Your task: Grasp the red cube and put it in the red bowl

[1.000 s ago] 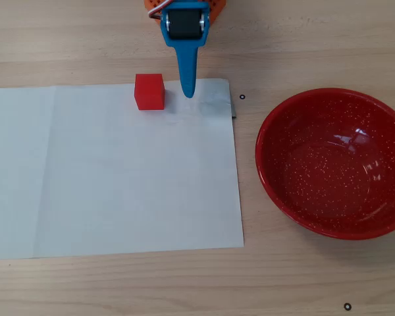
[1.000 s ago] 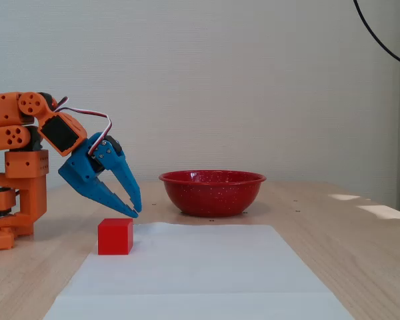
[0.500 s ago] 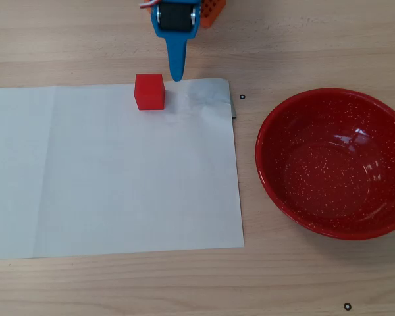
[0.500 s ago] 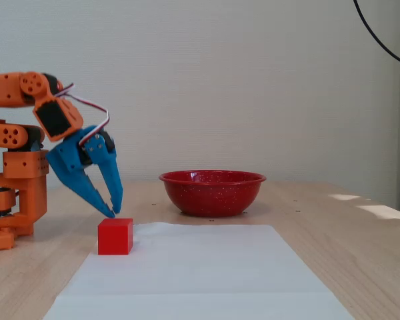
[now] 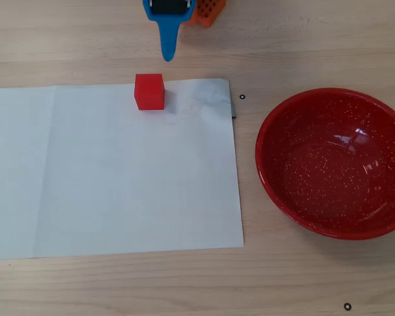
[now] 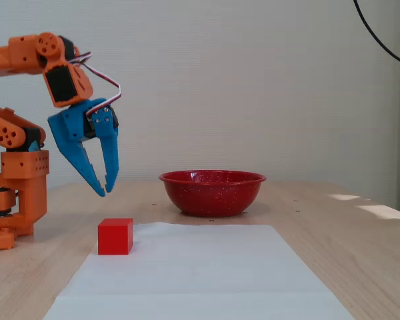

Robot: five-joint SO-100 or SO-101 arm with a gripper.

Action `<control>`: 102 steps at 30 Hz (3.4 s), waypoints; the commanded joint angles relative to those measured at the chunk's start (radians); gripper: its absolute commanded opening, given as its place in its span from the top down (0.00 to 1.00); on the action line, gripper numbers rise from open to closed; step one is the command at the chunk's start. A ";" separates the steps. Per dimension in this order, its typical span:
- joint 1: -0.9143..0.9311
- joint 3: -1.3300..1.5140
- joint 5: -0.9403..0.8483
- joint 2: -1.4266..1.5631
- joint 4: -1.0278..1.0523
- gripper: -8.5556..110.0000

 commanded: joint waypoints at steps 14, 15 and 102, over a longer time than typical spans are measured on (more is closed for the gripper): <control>-0.153 -0.331 0.083 -0.213 0.163 0.82; -0.160 -0.341 0.086 -0.230 0.169 0.81; -0.133 -0.204 0.130 -0.788 -0.325 0.77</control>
